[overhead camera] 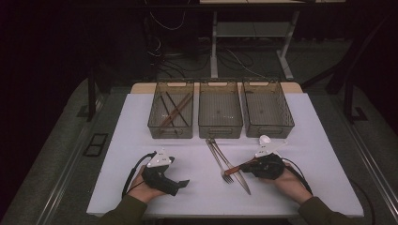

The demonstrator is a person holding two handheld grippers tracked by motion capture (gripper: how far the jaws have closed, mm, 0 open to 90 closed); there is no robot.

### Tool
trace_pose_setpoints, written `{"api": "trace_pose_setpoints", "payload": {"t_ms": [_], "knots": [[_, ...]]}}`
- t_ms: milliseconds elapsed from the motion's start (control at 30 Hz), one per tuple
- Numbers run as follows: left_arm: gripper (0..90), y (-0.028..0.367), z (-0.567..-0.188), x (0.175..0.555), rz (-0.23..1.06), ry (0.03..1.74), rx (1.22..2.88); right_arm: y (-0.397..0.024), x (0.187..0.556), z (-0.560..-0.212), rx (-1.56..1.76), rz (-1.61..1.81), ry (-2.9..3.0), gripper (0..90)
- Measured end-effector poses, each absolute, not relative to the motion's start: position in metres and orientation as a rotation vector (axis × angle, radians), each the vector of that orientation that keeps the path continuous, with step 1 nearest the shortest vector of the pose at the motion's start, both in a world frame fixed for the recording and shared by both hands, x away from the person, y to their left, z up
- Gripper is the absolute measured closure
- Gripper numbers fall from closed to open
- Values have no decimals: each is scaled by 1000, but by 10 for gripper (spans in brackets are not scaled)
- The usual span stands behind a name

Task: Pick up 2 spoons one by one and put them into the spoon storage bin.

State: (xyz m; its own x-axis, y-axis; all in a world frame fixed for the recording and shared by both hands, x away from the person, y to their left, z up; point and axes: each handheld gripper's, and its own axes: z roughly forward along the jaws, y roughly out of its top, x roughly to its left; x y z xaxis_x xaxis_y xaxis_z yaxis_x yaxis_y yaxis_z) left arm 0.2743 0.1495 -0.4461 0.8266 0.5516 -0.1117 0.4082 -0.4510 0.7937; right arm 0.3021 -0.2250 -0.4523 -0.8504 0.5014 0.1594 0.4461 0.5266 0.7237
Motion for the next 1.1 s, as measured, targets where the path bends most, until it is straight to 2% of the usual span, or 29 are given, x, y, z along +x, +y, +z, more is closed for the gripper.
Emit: {"api": "trace_pose_setpoints", "payload": {"t_ms": [567,1100], "knots": [[0,149,-446,274,199,696,2111,-200,324,-451,824,1230,2662,895],[0,149,-447,275,193,684,2118,-202,340,-447,868,1254,2622,878]]}}
